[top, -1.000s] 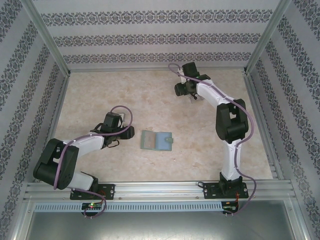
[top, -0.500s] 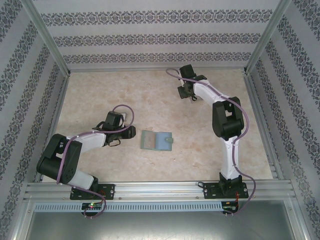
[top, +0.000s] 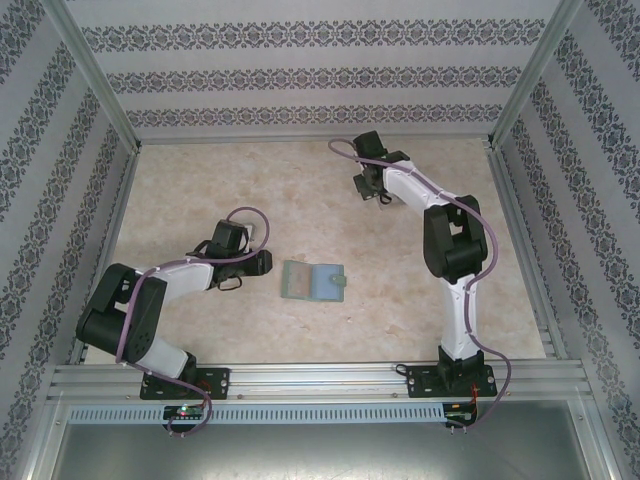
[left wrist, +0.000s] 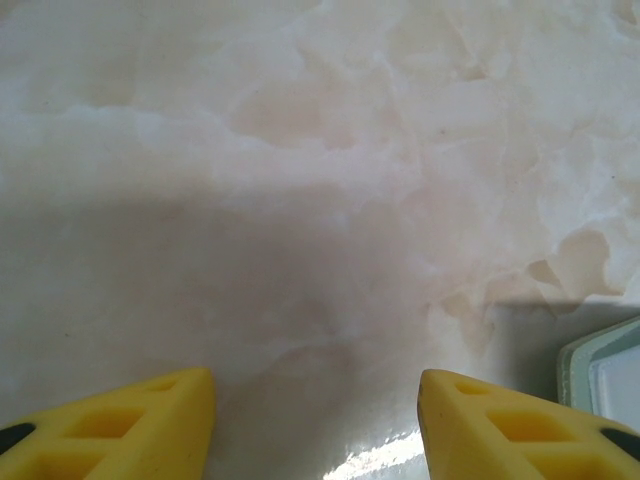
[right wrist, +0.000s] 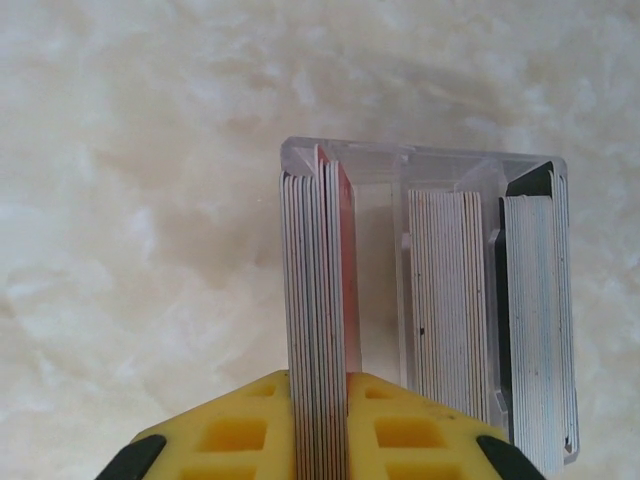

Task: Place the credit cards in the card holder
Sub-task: Move the storage box to the middle-right of the table.

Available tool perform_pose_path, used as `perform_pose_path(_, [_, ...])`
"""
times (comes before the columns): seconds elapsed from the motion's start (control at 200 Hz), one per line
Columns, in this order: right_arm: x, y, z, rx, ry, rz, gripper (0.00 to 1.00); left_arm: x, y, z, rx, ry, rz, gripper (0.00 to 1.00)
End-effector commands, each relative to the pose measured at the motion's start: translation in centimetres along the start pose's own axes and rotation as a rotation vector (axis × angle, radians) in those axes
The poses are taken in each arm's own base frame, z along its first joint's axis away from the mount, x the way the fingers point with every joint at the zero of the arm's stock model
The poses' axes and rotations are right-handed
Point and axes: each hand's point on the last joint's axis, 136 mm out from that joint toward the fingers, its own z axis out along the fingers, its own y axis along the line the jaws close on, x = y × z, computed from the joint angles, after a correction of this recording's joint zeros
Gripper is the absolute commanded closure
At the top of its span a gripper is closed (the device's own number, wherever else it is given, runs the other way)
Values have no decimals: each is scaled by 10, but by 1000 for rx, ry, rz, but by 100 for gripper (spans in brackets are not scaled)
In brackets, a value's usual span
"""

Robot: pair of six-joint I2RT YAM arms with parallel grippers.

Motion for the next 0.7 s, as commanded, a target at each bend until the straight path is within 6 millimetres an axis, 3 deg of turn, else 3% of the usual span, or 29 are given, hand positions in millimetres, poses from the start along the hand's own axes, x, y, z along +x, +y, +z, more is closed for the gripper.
perform_pose_path(0.0, [13, 10, -31, -23, 14, 40, 86, 8, -5, 7, 42, 59, -23, 43])
perform_pose_path(0.27, [66, 40, -65, -71, 44, 90, 87, 11, -7, 11, 58, 76, -34, 44])
perform_pose_path(0.37, [75, 53, -76, -110, 27, 98, 80, 11, -10, 11, 71, 76, -35, 44])
perform_pose_path(0.5, [81, 57, -72, -119, 43, 102, 69, 12, -9, 12, 67, 81, -36, 44])
perform_pose_path(0.694, [86, 59, -62, -84, 79, 65, 61, 12, -10, 11, 72, 79, -38, 44])
